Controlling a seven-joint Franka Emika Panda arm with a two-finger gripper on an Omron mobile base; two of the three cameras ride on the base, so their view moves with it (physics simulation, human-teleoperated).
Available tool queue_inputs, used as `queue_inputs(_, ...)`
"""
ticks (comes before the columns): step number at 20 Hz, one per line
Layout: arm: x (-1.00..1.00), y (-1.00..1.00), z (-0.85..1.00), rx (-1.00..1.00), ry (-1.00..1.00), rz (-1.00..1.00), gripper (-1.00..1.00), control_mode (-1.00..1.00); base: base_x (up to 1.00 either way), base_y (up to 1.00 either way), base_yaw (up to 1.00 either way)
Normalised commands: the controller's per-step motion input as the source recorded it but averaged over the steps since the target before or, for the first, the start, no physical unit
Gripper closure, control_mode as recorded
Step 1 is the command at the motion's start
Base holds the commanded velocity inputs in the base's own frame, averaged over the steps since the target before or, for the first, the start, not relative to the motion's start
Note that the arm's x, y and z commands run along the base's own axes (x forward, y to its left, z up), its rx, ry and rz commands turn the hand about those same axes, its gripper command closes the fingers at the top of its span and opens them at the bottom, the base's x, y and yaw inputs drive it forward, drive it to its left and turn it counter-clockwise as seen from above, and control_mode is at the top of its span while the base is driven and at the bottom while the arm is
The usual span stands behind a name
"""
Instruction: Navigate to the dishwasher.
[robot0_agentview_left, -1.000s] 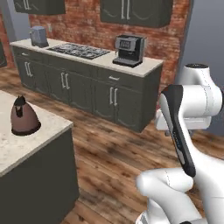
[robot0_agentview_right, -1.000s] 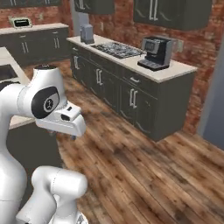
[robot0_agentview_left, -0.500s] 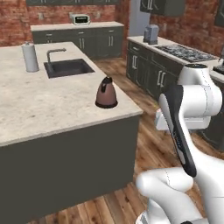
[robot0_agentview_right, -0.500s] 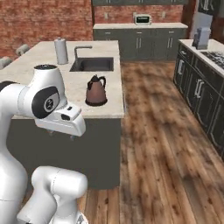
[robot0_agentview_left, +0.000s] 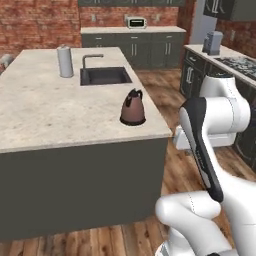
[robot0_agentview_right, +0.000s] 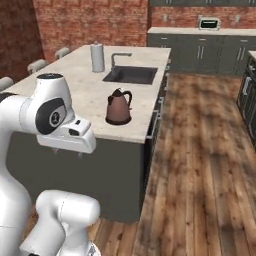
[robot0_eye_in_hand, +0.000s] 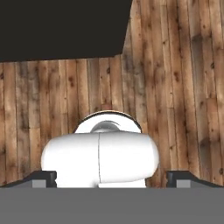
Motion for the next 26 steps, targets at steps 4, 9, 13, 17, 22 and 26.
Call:
queue_inputs(4,0.0,0.0,0.0,0.0,0.0,0.0,-1.0,1.0,0.16,-1.0,0.0)
queue_inputs(9,0.0,0.0,0.0,0.0,0.0,0.0,-1.0,1.0,0.46,-1.0,-0.03)
queue_inputs(13,0.0,0.0,0.0,0.0,0.0,0.0,-1.0,1.0,0.92,-1.0,-0.05)
queue_inputs(17,0.0,0.0,0.0,0.0,0.0,0.0,-1.0,1.0,1.0,-0.95,0.0)
queue_inputs(22,0.0,0.0,0.0,0.0,0.0,0.0,-1.0,1.0,1.0,-0.94,0.01)
queue_inputs(26,0.0,0.0,0.0,0.0,0.0,0.0,-1.0,1.0,1.0,-0.59,0.11)
